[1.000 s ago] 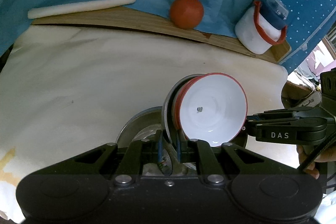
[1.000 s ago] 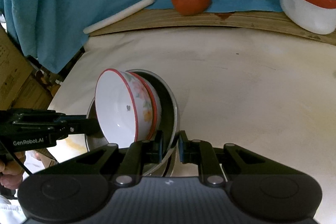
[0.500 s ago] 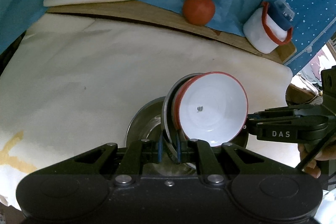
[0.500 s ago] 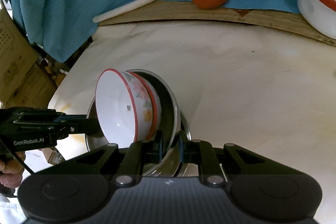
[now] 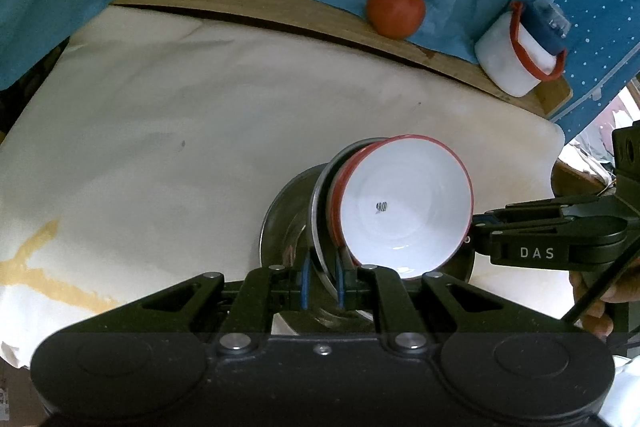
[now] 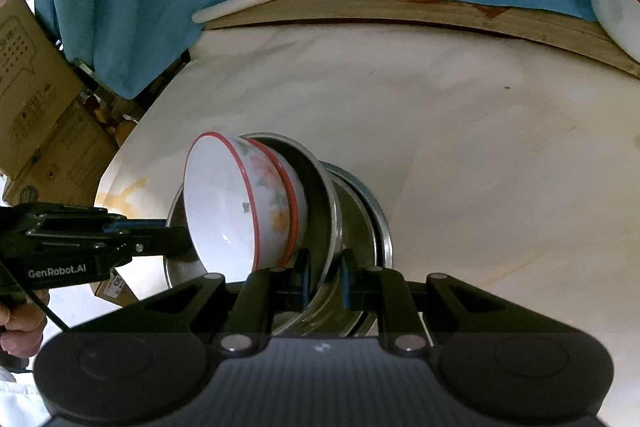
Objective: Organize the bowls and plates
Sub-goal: 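Lift the steel bowl with nested white bowls and carry it over the steel plate stack, then lower the bowl stack onto the steel plates and open both grippers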
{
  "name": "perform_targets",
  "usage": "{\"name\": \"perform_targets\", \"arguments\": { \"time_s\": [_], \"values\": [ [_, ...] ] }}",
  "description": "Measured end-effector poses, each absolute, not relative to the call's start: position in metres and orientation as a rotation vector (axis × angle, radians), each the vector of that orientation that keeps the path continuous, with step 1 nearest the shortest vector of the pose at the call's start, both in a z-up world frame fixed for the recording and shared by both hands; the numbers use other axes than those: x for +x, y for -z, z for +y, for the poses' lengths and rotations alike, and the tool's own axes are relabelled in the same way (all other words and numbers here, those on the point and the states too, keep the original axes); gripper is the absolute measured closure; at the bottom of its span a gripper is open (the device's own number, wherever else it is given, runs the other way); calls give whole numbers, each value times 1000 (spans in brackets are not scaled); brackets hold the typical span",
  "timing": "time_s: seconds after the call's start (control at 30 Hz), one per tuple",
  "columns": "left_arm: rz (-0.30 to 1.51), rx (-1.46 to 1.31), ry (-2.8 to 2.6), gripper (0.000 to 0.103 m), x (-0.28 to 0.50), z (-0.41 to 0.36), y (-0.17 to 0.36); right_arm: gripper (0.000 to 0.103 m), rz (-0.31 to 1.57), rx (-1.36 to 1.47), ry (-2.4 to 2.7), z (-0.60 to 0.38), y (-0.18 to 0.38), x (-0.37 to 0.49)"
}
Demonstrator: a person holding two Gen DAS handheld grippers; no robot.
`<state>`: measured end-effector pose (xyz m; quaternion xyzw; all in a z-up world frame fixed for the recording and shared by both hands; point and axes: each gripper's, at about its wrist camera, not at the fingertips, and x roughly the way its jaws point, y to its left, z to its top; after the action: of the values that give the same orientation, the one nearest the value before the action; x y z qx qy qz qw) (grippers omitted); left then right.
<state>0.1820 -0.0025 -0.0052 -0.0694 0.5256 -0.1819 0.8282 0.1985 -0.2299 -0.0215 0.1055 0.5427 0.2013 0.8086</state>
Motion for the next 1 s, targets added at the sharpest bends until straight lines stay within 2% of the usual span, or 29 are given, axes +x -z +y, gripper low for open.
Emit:
{"name": "perform_targets", "arguments": {
  "time_s": [1.0],
  "values": [
    [1163,-141,384,90,185,-6,17,86,1196,221,-427,-222,28,202]
  ]
}}
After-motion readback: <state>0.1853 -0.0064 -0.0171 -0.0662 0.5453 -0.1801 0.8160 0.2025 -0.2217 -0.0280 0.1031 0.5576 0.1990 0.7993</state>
